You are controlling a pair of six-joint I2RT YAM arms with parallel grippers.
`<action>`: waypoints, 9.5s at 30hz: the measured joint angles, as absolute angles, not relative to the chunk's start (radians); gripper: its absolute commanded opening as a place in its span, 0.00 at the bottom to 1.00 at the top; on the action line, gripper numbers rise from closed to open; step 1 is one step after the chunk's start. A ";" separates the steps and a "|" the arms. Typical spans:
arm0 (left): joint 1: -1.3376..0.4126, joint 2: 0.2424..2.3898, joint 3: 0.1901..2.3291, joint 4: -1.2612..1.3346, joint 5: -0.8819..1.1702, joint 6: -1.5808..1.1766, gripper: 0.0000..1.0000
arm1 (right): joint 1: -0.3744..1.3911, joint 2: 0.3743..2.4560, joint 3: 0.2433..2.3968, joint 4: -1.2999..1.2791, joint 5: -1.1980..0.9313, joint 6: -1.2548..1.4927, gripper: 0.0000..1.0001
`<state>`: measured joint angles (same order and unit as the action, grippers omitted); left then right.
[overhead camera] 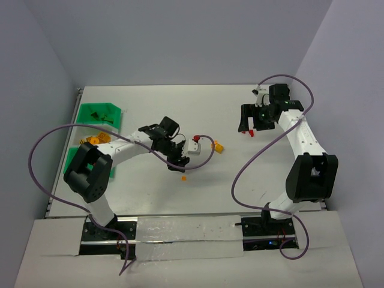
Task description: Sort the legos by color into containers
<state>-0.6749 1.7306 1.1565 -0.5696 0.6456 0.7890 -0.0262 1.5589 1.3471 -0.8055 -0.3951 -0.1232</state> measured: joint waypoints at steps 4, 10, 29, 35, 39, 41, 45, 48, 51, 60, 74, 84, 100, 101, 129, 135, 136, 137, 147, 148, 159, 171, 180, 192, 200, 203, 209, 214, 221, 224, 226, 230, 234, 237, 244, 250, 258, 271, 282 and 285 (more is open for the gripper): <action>-0.708 1.731 1.123 -0.528 0.631 0.782 0.58 | -0.032 1.559 1.338 -0.807 -0.403 -0.129 1.00; -0.736 1.732 1.058 -0.498 0.606 0.761 0.58 | -0.045 1.559 1.333 -0.813 -0.409 -0.136 1.00; -0.805 1.770 1.023 -0.392 0.445 0.679 0.37 | -0.053 1.562 1.333 -0.833 -0.423 -0.151 1.00; -0.834 1.770 1.018 -0.365 0.396 0.677 0.27 | -0.054 1.575 1.333 -0.841 -0.432 -0.155 1.00; -0.848 1.760 1.005 -0.348 0.372 0.678 0.14 | -0.055 1.579 1.333 -0.850 -0.432 -0.155 1.00; -0.850 1.754 0.999 -0.344 0.365 0.676 0.10 | -0.056 1.579 1.333 -0.851 -0.433 -0.155 1.00; -0.850 1.740 0.990 -0.357 0.348 0.663 0.14 | -0.056 1.579 1.333 -0.852 -0.438 -0.155 1.00; -0.843 1.736 0.994 -0.380 0.340 0.636 0.49 | -0.056 1.579 1.333 -0.852 -0.440 -0.155 1.00; -0.825 1.730 1.015 -0.415 0.341 0.600 0.69 | -0.056 1.580 1.333 -0.853 -0.443 -0.155 1.00; -0.797 1.664 1.047 -0.463 0.315 0.555 0.67 | -0.056 1.582 1.333 -0.854 -0.449 -0.155 1.00; -0.805 1.690 1.038 -0.479 0.302 0.513 0.69 | -0.056 1.600 1.333 -0.854 -0.455 -0.159 1.00; -0.849 1.756 1.047 -0.453 0.283 0.507 0.63 | -0.056 1.612 1.333 -0.855 -0.457 -0.160 1.00; -0.857 1.762 1.032 -0.398 0.250 0.509 0.20 | -0.061 1.613 1.333 -0.859 -0.458 -0.174 1.00; -0.857 1.760 1.029 -0.397 0.251 0.509 0.18 | -0.061 1.613 1.333 -0.859 -0.458 -0.174 1.00; -0.100 1.654 1.300 -0.704 0.327 0.510 0.02 | -0.062 1.625 1.333 -0.861 -0.489 -0.174 1.00; 0.117 1.665 1.336 -0.733 0.308 0.534 0.04 | -0.062 1.626 1.333 -0.861 -0.493 -0.174 1.00; 0.141 1.672 1.340 -0.731 0.301 0.536 0.04 | -0.062 1.626 1.333 -0.861 -0.495 -0.174 1.00; 0.165 1.682 1.343 -0.728 0.291 0.536 0.04 | -0.062 1.626 1.333 -0.861 -0.495 -0.174 1.00; 0.236 1.768 1.343 -0.680 0.188 0.530 0.40 | -0.062 1.626 1.333 -0.862 -0.495 -0.174 1.00; 0.238 1.769 1.343 -0.678 0.182 0.529 0.44 | -0.061 1.626 1.333 -0.862 -0.495 -0.175 1.00; 0.255 1.769 1.345 -0.675 0.185 0.525 0.60 | -0.013 1.626 1.333 -0.862 -0.461 -0.189 1.00; 0.074 1.638 1.341 -0.665 0.412 0.459 0.61 | 0.147 1.626 1.305 -0.850 -0.377 -0.210 0.98; -0.042 1.629 1.369 -0.636 0.665 0.323 0.62 | 0.287 1.769 1.299 -0.806 -0.330 -0.253 0.97; -0.052 1.591 1.365 -0.589 0.765 0.246 0.62 | 0.320 1.997 1.422 -0.752 -0.251 -0.363 0.88; -0.052 1.585 1.358 -0.576 0.767 0.244 0.62 | 0.353 2.020 1.448 -0.758 -0.227 -0.443 0.67; -0.052 1.585 1.358 -0.576 0.767 0.245 0.62 | 0.366 2.020 1.448 -0.766 -0.225 -0.465 0.56; -0.052 1.577 1.324 -0.564 0.766 0.238 0.63 | 0.378 2.020 1.448 -0.792 -0.228 -0.499 0.22; -0.052 1.533 1.247 -0.518 0.763 0.183 0.66 | 0.378 2.020 1.452 -0.816 -0.267 -0.482 0.00; -0.053 1.404 1.107 -0.378 0.785 0.054 0.79 | 0.380 2.000 1.570 -0.841 -0.468 -0.261 0.00; -0.069 1.363 1.058 -0.319 0.781 -0.004 0.84 | 0.380 1.965 1.602 -0.742 -0.583 -0.014 0.00; -0.089 1.356 1.039 -0.278 0.771 -0.041 0.87 | 0.380 1.945 1.603 -0.649 -0.641 0.178 0.00; -0.139 1.356 1.017 -0.213 0.729 -0.113 0.92 | 0.384 1.939 1.602 -0.507 -0.663 0.567 0.00; -0.213 1.356 1.015 -0.153 0.672 -0.184 0.99 | 0.389 1.939 1.572 -0.425 -0.642 0.879 0.00; -0.264 1.368 1.016 -0.117 0.623 -0.241 0.99 | 0.398 1.939 1.510 -0.375 -0.640 1.054 0.00; -0.379 1.461 1.043 -0.091 0.443 -0.334 0.99 | 0.436 1.939 1.446 -0.305 -0.650 1.348 0.00; -0.462 1.521 1.083 -0.085 0.288 -0.346 0.99 | 0.464 1.939 1.431 -0.187 -0.689 1.525 0.00; -0.489 1.557 1.132 -0.079 0.189 -0.358 0.82 | 0.482 1.939 1.356 -0.067 -0.720 1.660 0.00; -0.483 1.557 1.126 -0.061 0.181 -0.380 0.36 | 0.487 1.939 1.279 0.169 -0.736 1.837 0.00; -0.351 1.545 1.098 -0.074 0.263 -0.380 0.00 | 0.496 1.934 1.251 0.235 -0.752 1.843 0.97; -0.250 1.493 1.080 -0.143 0.262 -0.320 0.00 | 0.488 1.923 1.256 0.181 -0.758 1.766 1.00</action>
